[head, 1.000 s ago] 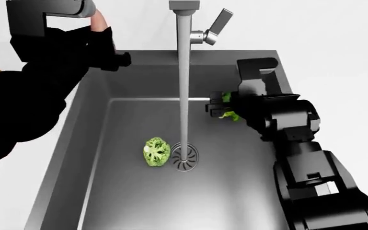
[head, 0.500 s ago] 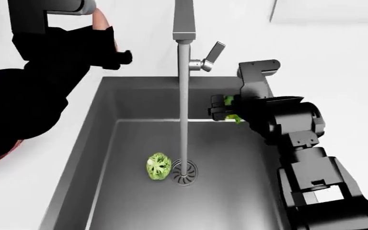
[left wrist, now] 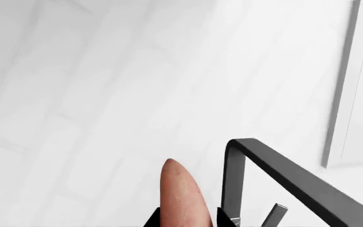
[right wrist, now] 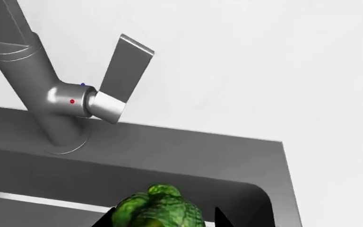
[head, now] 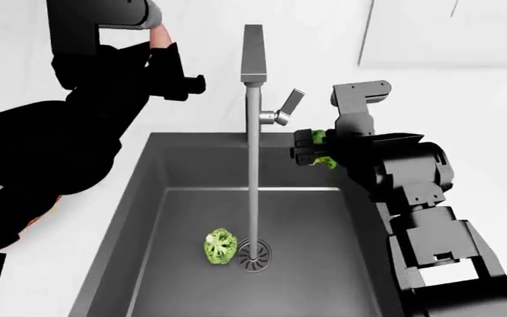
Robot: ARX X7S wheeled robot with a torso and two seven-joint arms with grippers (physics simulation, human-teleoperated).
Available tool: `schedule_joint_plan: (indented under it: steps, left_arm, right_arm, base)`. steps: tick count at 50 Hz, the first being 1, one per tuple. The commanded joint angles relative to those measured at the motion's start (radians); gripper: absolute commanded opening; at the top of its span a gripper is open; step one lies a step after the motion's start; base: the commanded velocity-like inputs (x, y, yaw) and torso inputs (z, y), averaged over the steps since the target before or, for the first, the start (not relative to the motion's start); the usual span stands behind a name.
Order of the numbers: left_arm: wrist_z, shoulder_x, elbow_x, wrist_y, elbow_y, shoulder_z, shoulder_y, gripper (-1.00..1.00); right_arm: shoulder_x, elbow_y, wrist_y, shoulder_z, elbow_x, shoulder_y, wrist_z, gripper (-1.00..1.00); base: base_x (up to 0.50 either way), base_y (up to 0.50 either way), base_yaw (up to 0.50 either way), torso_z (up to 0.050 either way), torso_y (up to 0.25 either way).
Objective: Pick the sweet potatos and broccolis from the sink and place them in one bowl. Place the broccoli in the other bowl. Then turn off the sink faucet.
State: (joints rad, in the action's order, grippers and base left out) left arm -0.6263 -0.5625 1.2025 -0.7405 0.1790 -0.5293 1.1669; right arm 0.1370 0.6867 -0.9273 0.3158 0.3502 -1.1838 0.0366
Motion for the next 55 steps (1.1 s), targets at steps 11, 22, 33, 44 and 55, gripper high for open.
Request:
schedule_joint_plan:
  steps: [11,22,33,44,55]
  left_arm:
    - [0.077,-0.097,0.039,-0.003,-0.002,0.031,0.005,-1.0]
    - [0.092,-0.123,0.077,-0.03,0.049,0.012,-0.045,-1.0]
    - [0.076,-0.194,0.136,-0.019,0.133,0.036,-0.15,-1.0]
    - [0.016,-0.218,0.123,-0.002,0.197,0.058,-0.16,-1.0]
    - [0.014,-0.231,0.14,0.002,0.218,0.064,-0.181,-1.0]
  right_arm:
    - [0.259,-0.994,-0.526,-0.198,0.252,0.155,0.013,-1.0]
    - [0.339,-1.188,-0.613,-0.399,0.376,0.191,-0.012,-1.0]
    - [0.398,-1.239,-0.495,-0.39,0.407,0.235,0.012,-1.0]
    - [0.399,-1.3,-0.581,-0.454,0.464,0.28,0.055,-1.0]
    - [0.405,-1.319,-0.578,-0.473,0.495,0.305,0.08,-1.0]
  base:
    - [0.0,0.0,0.0,0.0,0.0]
    - [0.0,0.0,0.0,0.0,0.0]
    - [0.0,0.0,0.0,0.0,0.0]
    - [-0.02,0.0,0.0,0.0,0.0]
    - [-0.33,0.03,0.0,0.0,0.0]
